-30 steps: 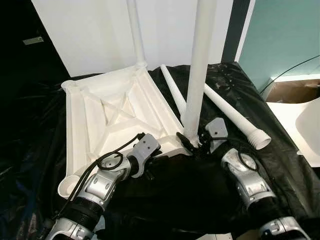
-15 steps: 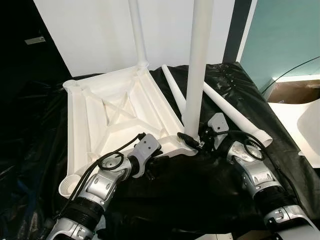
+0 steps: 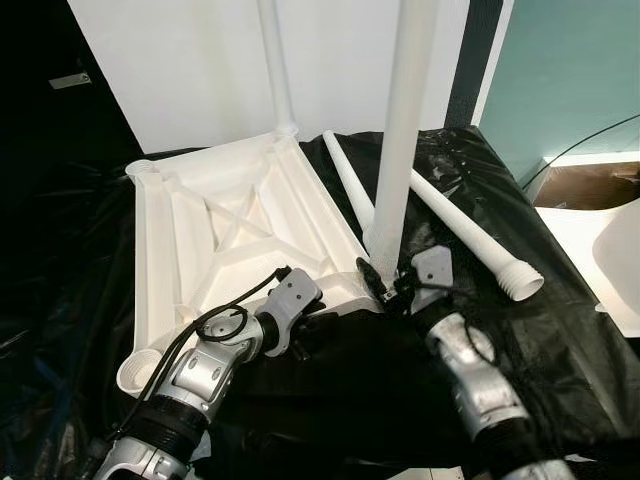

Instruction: Building children table

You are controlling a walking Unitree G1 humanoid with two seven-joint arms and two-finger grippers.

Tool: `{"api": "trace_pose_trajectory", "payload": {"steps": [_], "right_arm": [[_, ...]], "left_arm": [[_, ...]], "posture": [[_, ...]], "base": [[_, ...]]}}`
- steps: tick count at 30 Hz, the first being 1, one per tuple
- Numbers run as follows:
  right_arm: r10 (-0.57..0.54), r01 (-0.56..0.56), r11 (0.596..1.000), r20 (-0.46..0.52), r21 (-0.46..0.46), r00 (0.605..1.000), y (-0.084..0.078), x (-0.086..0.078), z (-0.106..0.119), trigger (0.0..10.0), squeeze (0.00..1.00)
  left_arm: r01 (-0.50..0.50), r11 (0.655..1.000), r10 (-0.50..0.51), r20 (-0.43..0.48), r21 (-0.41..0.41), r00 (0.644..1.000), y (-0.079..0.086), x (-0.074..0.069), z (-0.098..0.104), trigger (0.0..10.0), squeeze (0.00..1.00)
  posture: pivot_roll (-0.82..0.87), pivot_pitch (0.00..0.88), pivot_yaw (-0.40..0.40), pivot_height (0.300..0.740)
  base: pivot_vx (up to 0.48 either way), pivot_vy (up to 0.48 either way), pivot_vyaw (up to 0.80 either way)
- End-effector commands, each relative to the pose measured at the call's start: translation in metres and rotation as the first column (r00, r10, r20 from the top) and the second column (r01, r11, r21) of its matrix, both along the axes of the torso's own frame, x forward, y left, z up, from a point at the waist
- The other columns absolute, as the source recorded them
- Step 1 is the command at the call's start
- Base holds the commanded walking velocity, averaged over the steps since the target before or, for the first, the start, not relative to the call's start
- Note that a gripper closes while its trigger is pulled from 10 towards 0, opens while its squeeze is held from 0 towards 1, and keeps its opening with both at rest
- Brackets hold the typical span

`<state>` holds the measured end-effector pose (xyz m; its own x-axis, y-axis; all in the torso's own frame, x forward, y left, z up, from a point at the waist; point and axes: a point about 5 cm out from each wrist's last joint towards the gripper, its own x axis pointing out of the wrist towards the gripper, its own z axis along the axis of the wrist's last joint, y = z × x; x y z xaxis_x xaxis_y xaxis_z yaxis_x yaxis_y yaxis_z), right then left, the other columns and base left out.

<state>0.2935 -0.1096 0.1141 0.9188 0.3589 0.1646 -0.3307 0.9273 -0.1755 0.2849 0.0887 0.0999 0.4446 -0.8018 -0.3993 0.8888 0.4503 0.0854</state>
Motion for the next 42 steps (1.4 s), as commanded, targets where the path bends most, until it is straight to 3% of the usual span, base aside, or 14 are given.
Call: {"api": "trace_pose_trajectory", "payload": {"steps": [1,4,5,8,9,12,16,17,24,26,27,36,37,42], "right_arm": [[-0.169,0.168,0.984,-0.028,-0.058,0.985,-0.028,0.002,-0.011,0.0,0.0],[-0.172,0.17,0.984,-0.025,-0.06,0.985,-0.028,0.002,-0.011,0.0,0.0],[-0.163,0.161,0.985,-0.028,-0.069,0.986,-0.026,0.002,-0.012,10.0,0.0],[-0.088,0.086,0.994,-0.03,-0.06,0.996,-0.017,0.001,-0.01,10.0,0.48],[-0.033,0.032,0.998,-0.024,-0.047,0.999,-0.014,0.002,-0.006,10.0,1.0],[0.062,-0.063,0.996,-0.02,-0.057,0.998,-0.011,0.006,0.001,10.0,0.69],[0.109,-0.109,0.991,-0.003,-0.078,0.994,-0.011,0.01,0.007,10.0,0.69],[0.139,-0.135,0.984,0.034,-0.112,0.99,-0.014,0.013,0.015,10.0,0.0],[0.297,-0.297,0.93,-0.037,-0.216,0.954,-0.03,0.025,0.026,10.0,0.0],[0.327,-0.341,0.916,-0.101,-0.209,0.94,-0.034,0.025,0.021,7.5,0.0],[0.36,-0.382,0.901,-0.138,-0.204,0.923,-0.036,0.022,0.016,0.0,0.0],[0.33,-0.347,0.935,-0.176,-0.072,0.927,-0.028,0.01,0.002,0.0,0.0],[0.013,-0.014,1.0,-0.126,-0.012,0.992,-0.039,0.009,-0.004,0.0,0.0],[-0.234,0.235,0.972,-0.095,-0.002,0.968,-0.055,0.005,-0.009,0.0,0.0]], "left_arm": [[0.123,0.992,-0.121,-0.09,0.016,0.989,-0.007,-0.015,-0.015,10.0,0.0],[0.124,0.992,-0.122,-0.09,0.021,0.989,-0.006,-0.016,-0.016,10.0,0.0],[0.126,0.992,-0.123,-0.09,0.023,0.988,-0.006,-0.016,-0.015,10.0,0.0],[0.125,0.992,-0.122,-0.089,0.024,0.989,-0.005,-0.015,-0.015,10.0,0.0],[0.123,0.992,-0.121,-0.087,0.023,0.989,-0.005,-0.015,-0.015,10.0,0.0],[0.122,0.992,-0.12,-0.086,0.019,0.989,-0.006,-0.014,-0.014,10.0,0.0],[0.121,0.992,-0.119,-0.085,0.019,0.989,-0.006,-0.014,-0.014,10.0,0.0],[0.12,0.993,-0.118,-0.086,0.018,0.989,-0.006,-0.015,-0.014,10.0,0.0],[0.12,0.993,-0.118,-0.089,0.019,0.989,-0.006,-0.015,-0.015,10.0,0.0],[0.116,0.993,-0.114,-0.085,0.016,0.99,-0.006,-0.013,-0.014,10.0,0.0],[0.112,0.994,-0.111,-0.083,0.014,0.99,-0.006,-0.013,-0.013,10.0,0.0],[0.103,0.995,-0.102,-0.084,0.011,0.991,-0.006,-0.013,-0.015,10.0,0.0],[0.099,0.995,-0.098,-0.079,0.009,0.992,-0.006,-0.013,-0.014,10.0,0.0],[0.084,0.996,-0.084,-0.076,0.007,0.994,-0.004,-0.012,-0.013,10.0,0.0]], "posture": [[-0.01,0.0,0.052,0.74],[-0.01,0.0,0.052,0.74],[-0.01,0.0,0.054,0.74],[-0.01,0.0,0.054,0.74],[-0.01,0.0,0.053,0.74],[-0.01,0.0,0.05,0.74],[-0.01,0.0,0.05,0.74],[-0.01,0.0,0.05,0.74],[-0.02,0.0,0.051,0.74],[-0.01,0.0,0.045,0.74],[-0.01,0.0,0.043,0.74],[-0.01,0.0,0.037,0.74],[-0.01,0.0,0.033,0.74],[0.0,0.0,0.026,0.74]], "base": [[0.0,0.0,0.0],[0.0,0.0,0.0],[0.0,0.0,0.0],[0.0,0.0,0.0],[0.0,0.0,0.0],[0.0,0.0,0.0],[0.0,0.0,0.0],[0.0,0.0,0.0],[0.0,0.0,0.0],[0.0,0.0,0.0],[0.0,0.0,0.0],[0.0,0.0,0.0],[0.0,0.0,0.0],[0.0,0.0,0.0]]}}
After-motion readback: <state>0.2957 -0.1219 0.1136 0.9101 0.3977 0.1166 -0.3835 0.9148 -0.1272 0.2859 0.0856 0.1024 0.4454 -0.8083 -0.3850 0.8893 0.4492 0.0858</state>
